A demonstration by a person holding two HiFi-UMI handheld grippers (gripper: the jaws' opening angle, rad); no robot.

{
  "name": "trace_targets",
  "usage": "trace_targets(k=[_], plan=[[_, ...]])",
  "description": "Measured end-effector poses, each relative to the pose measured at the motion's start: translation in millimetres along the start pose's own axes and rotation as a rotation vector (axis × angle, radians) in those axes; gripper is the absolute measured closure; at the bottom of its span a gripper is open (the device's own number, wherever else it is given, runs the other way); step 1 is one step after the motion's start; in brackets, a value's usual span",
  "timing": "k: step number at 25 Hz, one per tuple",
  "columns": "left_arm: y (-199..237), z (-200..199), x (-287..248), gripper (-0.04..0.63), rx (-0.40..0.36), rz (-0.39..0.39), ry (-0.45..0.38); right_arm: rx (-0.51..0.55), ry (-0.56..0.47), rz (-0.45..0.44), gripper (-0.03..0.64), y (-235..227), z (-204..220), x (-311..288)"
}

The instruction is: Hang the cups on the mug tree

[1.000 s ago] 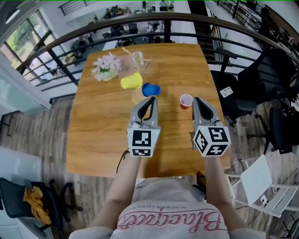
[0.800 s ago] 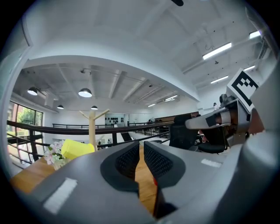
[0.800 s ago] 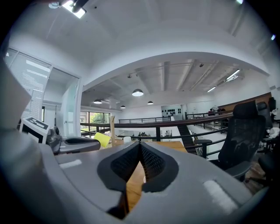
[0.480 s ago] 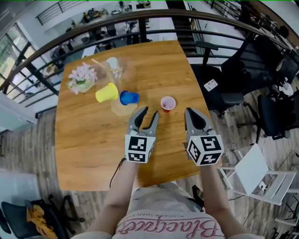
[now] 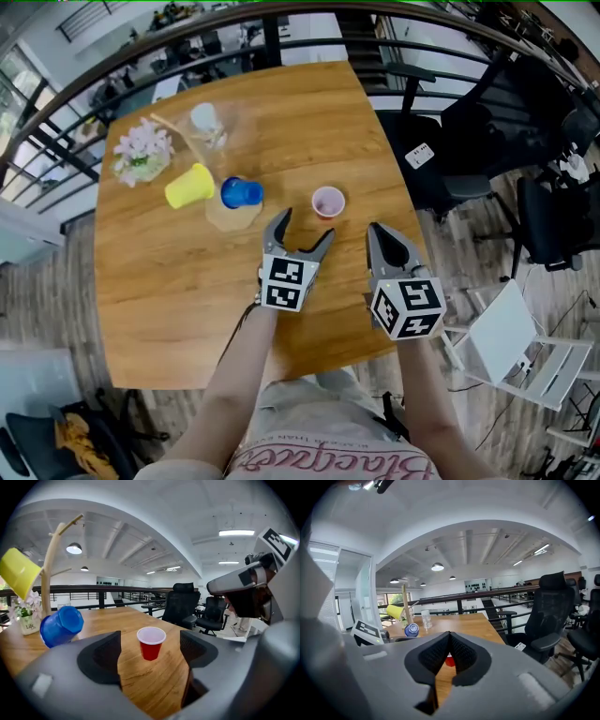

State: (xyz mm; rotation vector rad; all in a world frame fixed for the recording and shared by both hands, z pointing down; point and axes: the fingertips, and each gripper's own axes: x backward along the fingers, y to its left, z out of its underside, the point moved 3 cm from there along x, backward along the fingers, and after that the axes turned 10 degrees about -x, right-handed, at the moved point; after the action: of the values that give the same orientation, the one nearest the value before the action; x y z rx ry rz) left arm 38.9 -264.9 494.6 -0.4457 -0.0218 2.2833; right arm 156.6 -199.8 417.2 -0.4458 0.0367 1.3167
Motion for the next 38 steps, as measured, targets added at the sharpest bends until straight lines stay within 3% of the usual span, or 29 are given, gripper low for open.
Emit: trace_targets(k=[7, 16, 18, 20, 38], plan=[[-7.5, 32.1, -39.5, 0.196, -0.023, 0.04, 0.099, -0.014, 0.038, -0.01, 0.615, -7.2, 15.8, -19.4], [-11.9, 37.9, -84.9, 0.195, -0.065, 0.037, 0.141, -0.047, 0.07, 0.013, 0.615, -24.2, 35.4, -24.5], [-10.9, 35.3, -90.7, 0.203, -0.068, 0.029, 0.141, -0.053, 0.072, 0.024, 0.615, -29.1, 36.5, -22.6], [-9.9, 33.1, -93.9, 0.271, -0.068, 0.019, 0.135, -0.055, 0.071, 0.033, 0.615, -33.4, 36.1, -21.2], [5.4, 1.3, -51.1, 0.282, -0.047, 0.008, 0.078, -0.049, 0.019, 0.035, 0.615, -13.4, 18.6, -12.7]])
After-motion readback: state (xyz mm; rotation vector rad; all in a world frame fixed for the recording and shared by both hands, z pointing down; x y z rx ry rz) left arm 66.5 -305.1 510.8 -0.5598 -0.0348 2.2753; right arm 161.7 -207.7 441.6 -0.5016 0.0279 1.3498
